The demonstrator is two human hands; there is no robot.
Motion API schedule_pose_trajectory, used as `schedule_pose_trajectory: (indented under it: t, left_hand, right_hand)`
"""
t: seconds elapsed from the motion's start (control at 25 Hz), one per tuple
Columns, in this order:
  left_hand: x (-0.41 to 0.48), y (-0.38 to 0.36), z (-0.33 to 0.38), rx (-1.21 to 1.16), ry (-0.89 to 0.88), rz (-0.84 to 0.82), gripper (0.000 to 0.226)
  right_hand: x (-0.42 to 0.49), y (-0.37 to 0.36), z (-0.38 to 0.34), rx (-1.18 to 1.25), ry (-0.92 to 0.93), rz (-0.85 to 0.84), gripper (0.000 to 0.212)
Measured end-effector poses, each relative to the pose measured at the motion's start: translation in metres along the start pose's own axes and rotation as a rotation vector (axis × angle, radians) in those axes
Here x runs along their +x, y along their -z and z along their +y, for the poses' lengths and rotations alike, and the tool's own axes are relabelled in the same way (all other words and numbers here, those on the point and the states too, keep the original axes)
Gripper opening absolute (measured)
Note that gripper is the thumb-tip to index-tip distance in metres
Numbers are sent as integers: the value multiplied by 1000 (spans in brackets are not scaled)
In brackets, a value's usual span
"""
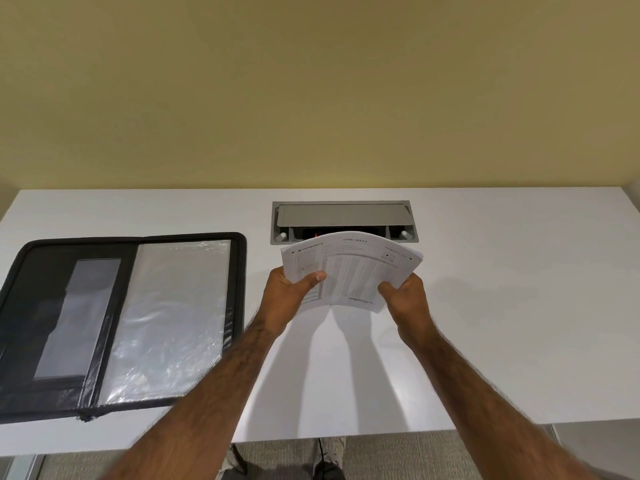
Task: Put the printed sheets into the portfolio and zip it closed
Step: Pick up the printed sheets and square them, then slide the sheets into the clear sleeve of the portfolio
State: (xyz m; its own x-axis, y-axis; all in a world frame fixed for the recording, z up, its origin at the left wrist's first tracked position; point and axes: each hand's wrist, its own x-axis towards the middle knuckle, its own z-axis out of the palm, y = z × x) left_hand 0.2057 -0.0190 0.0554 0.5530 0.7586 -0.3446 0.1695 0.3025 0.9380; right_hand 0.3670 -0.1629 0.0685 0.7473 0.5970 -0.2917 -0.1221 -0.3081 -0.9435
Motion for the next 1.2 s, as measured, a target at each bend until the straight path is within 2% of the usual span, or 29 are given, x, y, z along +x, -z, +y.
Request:
schedule_pose_trajectory:
  t: [0.24,0.36,0.52,0.68,0.76,0.84,0.96,1.04,1.2]
  left_hand:
    - [-5,10,14,-3,-5,30,25]
    - [-6,36,30,-45,0,55,23]
    - [-2,99,45,-101,20,122,33]
    - [25,180,43,-109,-4,176,26]
    - [44,223,32,72,6,289,20]
    - [61,269,13,388,41,344,15]
    - [86,321,-11,882,53,222,36]
    - [110,336,-16,1124,1,122,47]
    - [140,342,-28,1299,49,-44,77]
  right_hand:
    - [-2,-3,6,-1,50,-18,32]
    - [-2,-19,-3,-54,53,-115,31]
    - [3,-74,-18,-144,56,-240,27]
    - [23,-151,-39,-276,130,-235,23]
    - [37,-183,-51,-343,164,-202,20]
    - [52,-212,-67,-350,194,-176,20]
    - [71,-247,-86,-293,197,-156,20]
    - [81,-267,-92,-307,214,-141,20]
    - [91,-292,-94,-403,260,-103,18]
